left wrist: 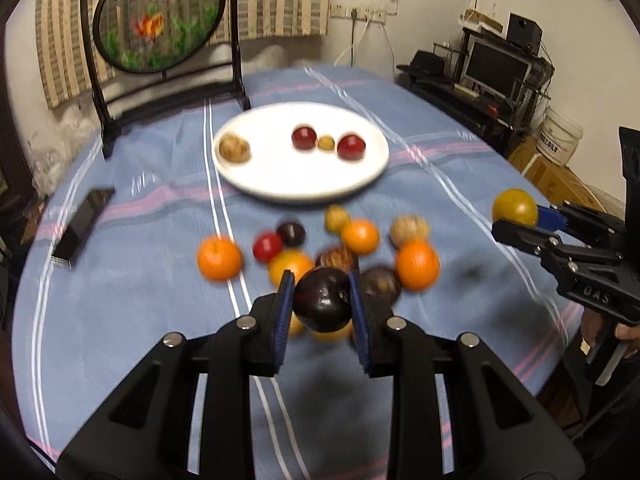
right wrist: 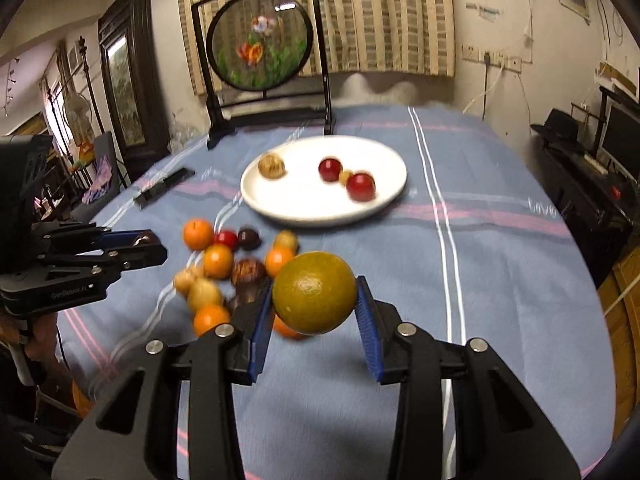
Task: Organize fruits
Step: 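Carry the plum and citrus onto the white plate and open both grippers, then grasp the red tomato with the right gripper, then grasp the pale speckled fruit with the left gripper while the right gripper holds the tomato, then carry the speckled fruit and tomato onto the white plate and open both grippers, then grasp the orange with the right gripper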
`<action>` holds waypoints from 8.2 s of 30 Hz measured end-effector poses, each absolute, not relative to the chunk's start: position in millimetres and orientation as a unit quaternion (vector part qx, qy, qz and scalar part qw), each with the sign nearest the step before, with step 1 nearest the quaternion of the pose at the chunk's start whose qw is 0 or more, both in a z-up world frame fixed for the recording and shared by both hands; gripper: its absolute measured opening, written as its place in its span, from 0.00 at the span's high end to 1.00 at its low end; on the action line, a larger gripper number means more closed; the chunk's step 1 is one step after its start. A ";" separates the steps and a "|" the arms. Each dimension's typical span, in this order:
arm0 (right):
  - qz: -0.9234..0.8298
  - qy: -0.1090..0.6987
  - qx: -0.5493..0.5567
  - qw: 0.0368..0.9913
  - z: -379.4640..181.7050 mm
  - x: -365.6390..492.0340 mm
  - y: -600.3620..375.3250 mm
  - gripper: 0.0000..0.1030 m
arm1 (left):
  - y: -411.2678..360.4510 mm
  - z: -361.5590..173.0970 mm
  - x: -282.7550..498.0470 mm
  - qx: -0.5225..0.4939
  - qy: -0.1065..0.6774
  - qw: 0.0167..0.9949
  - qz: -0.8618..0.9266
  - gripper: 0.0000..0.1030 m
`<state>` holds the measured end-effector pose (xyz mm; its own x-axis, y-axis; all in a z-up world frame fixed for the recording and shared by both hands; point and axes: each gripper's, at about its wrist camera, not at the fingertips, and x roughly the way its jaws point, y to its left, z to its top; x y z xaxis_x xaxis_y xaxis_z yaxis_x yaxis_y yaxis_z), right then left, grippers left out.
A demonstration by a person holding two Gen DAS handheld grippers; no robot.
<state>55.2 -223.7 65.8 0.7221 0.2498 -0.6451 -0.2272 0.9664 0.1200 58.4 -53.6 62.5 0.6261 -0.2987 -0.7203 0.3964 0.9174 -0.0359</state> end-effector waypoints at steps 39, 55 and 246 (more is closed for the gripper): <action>0.110 0.390 -0.014 0.914 32.2 230.0 -192.1 0.56 | -49.2 41.8 225.5 0.021 0.388 0.918 -0.074 0.17; 0.083 0.393 0.008 0.916 25.2 115.4 -220.6 0.42 | -15.1 43.3 119.9 0.026 0.380 0.923 -0.061 0.11; 0.194 0.435 0.028 0.879 0.5 46.7 -186.7 0.43 | -16.5 2.6 64.4 0.041 0.439 0.893 -0.094 0.12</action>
<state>46.7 -186.7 0.5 0.5458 0.3657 -0.7539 -0.3163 0.9231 0.2188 64.4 -16.5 2.6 0.5976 -0.1321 -0.7908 0.2045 0.9788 -0.0090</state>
